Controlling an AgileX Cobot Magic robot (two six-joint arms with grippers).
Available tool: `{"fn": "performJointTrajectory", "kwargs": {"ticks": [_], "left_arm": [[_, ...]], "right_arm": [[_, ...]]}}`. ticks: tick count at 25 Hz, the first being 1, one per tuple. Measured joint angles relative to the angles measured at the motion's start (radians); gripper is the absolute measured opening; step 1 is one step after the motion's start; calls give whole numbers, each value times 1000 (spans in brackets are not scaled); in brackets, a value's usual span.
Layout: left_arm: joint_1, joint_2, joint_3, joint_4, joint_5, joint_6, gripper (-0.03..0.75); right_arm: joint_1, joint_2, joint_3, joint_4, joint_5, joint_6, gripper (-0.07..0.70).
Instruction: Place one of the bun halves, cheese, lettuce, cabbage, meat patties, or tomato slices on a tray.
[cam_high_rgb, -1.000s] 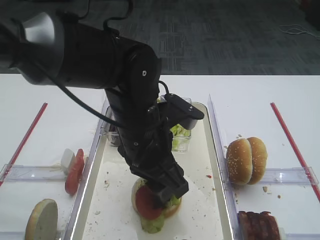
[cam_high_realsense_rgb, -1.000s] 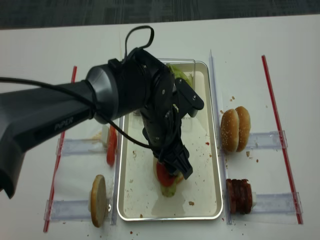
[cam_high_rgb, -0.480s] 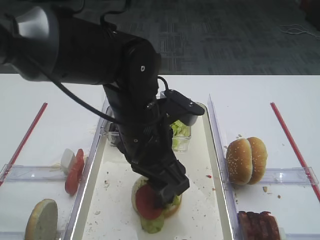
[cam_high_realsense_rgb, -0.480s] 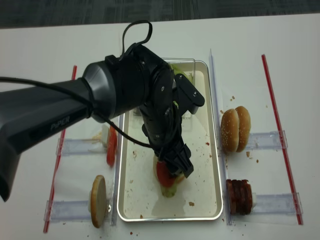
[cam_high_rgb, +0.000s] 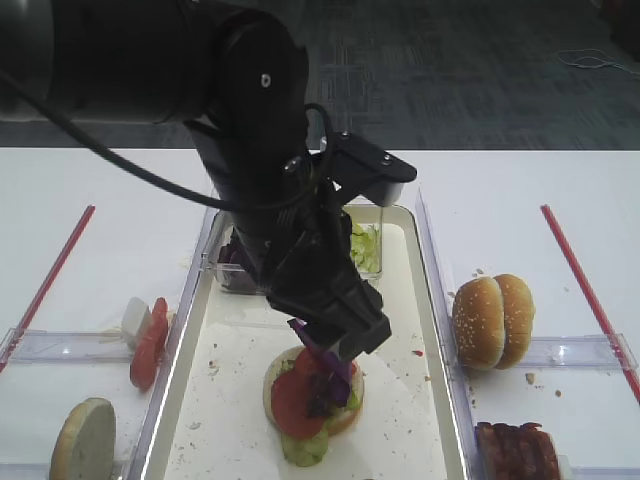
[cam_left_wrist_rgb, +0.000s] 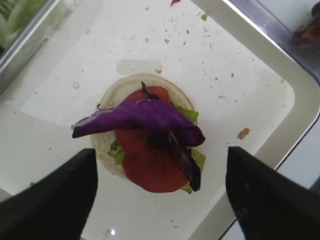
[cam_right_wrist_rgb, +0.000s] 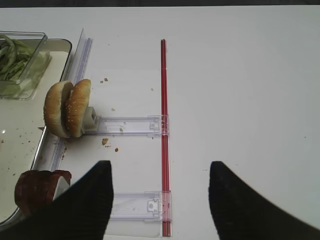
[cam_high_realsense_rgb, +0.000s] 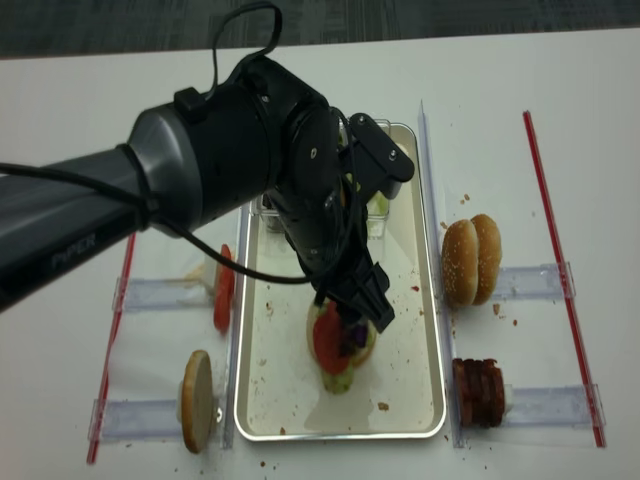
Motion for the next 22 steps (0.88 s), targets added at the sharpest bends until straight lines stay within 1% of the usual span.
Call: {"fn": "performJointTrajectory", "kwargs": {"ticks": [6, 8, 10, 12, 13, 15, 18, 21, 22], "left_arm": [[0, -9, -7, 2, 4, -12, 526], [17, -9, -7, 2, 4, -24, 526], [64, -9, -7, 4, 11, -27, 526], [131, -9, -7, 26, 23, -35, 526], [176, -9, -7, 39, 30, -42, 526], [270, -9, -7, 61, 42, -51, 526], [436, -9, -7, 82, 62, -55, 526], [582, -9, -7, 82, 86, -58, 526], [618, -9, -7, 82, 96, -60, 526]], "right_arm": [[0, 0, 0, 0, 0, 0, 464], [0, 0, 0, 0, 0, 0, 464], [0, 0, 0, 0, 2, 0, 464], [0, 0, 0, 0, 2, 0, 464], [0, 0, 0, 0, 2, 0, 464], [0, 0, 0, 0, 2, 0, 464], [0, 0, 0, 0, 2, 0, 464], [0, 0, 0, 0, 2, 0, 464], [0, 0, 0, 0, 2, 0, 464]]}}
